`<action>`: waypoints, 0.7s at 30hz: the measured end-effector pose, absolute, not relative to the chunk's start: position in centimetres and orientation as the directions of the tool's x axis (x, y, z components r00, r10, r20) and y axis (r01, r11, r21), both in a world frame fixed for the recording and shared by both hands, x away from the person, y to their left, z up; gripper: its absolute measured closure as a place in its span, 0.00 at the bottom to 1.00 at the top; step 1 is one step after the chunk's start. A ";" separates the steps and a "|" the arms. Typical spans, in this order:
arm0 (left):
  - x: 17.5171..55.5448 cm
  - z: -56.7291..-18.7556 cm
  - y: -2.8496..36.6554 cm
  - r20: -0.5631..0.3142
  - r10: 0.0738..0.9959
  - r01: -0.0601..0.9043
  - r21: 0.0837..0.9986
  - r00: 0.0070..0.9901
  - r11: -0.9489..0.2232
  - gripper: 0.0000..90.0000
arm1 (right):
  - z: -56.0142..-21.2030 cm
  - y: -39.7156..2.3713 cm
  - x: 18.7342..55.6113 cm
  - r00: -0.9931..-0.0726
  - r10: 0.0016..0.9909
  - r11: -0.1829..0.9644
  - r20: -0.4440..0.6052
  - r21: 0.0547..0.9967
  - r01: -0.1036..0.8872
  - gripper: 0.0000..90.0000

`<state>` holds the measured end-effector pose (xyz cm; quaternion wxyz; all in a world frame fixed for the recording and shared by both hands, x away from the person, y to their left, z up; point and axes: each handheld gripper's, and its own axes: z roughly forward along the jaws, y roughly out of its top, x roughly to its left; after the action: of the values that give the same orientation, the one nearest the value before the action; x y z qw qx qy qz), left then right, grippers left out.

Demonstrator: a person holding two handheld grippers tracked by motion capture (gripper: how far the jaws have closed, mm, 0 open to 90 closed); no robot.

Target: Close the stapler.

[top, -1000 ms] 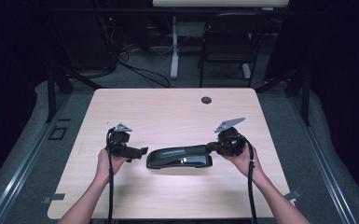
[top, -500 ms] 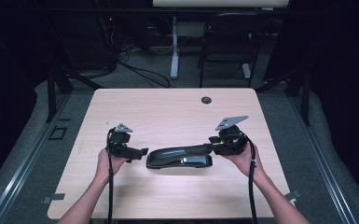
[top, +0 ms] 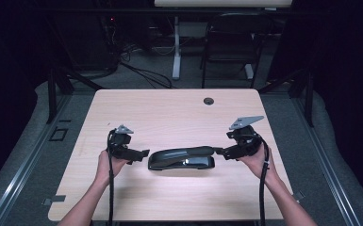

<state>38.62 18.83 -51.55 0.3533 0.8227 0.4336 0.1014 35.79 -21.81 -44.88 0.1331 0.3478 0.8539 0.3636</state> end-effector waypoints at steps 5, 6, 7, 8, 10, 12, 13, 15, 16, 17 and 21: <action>38.6 -51.7 18.9 -0.133 0.789 0.639 0.673 0.600 -0.373 0.02 | -44.8 -23.0 35.7 -0.704 0.710 0.491 0.018 0.704 0.513 0.16; 38.6 -51.7 19.0 -0.132 0.789 0.640 0.672 0.600 -0.374 0.02 | -44.8 -23.1 35.6 -0.707 0.707 0.495 0.016 0.703 0.511 0.16; 38.6 -51.6 19.0 -0.130 0.788 0.638 0.671 0.602 -0.377 0.02 | -44.9 -23.3 35.5 -0.705 0.709 0.489 0.021 0.706 0.513 0.15; 38.5 -51.6 19.1 -0.132 0.790 0.640 0.671 0.599 -0.374 0.02 | -44.9 -23.4 35.5 -0.706 0.708 0.492 0.020 0.703 0.514 0.14; 38.5 -51.6 19.3 -0.131 0.790 0.638 0.674 0.598 -0.372 0.02 | -45.1 -23.6 35.3 -0.703 0.711 0.498 0.011 0.697 0.515 0.11; 38.4 -51.6 19.5 -0.129 0.794 0.640 0.675 0.594 -0.369 0.02 | -45.3 -23.8 35.2 -0.704 0.710 0.505 0.012 0.688 0.521 0.08; 38.4 -51.5 19.6 -0.127 0.794 0.638 0.676 0.594 -0.369 0.02 | -45.4 -23.9 35.1 -0.698 0.716 0.505 0.013 0.681 0.530 0.08; 38.4 -51.5 19.8 -0.129 0.798 0.640 0.677 0.589 -0.363 0.02 | -45.6 -24.3 34.9 -0.694 0.720 0.507 0.011 0.675 0.536 0.05; 38.4 -51.5 19.9 -0.127 0.799 0.639 0.678 0.588 -0.363 0.02 | -45.7 -24.5 34.9 -0.688 0.725 0.504 0.013 0.671 0.544 0.04; 38.4 -51.5 20.0 -0.127 0.800 0.640 0.678 0.586 -0.361 0.02 | -45.9 -24.8 34.8 -0.681 0.732 0.502 0.011 0.668 0.550 0.03; 38.5 -51.4 20.3 -0.123 0.799 0.645 0.667 0.588 -0.373 0.02 | -46.6 -26.0 34.4 -0.652 0.758 0.490 0.011 0.651 0.580 0.00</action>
<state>38.53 20.27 -51.42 0.3467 0.8210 0.4399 0.1111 34.43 -26.01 -46.57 0.1398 0.3927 0.8517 0.3176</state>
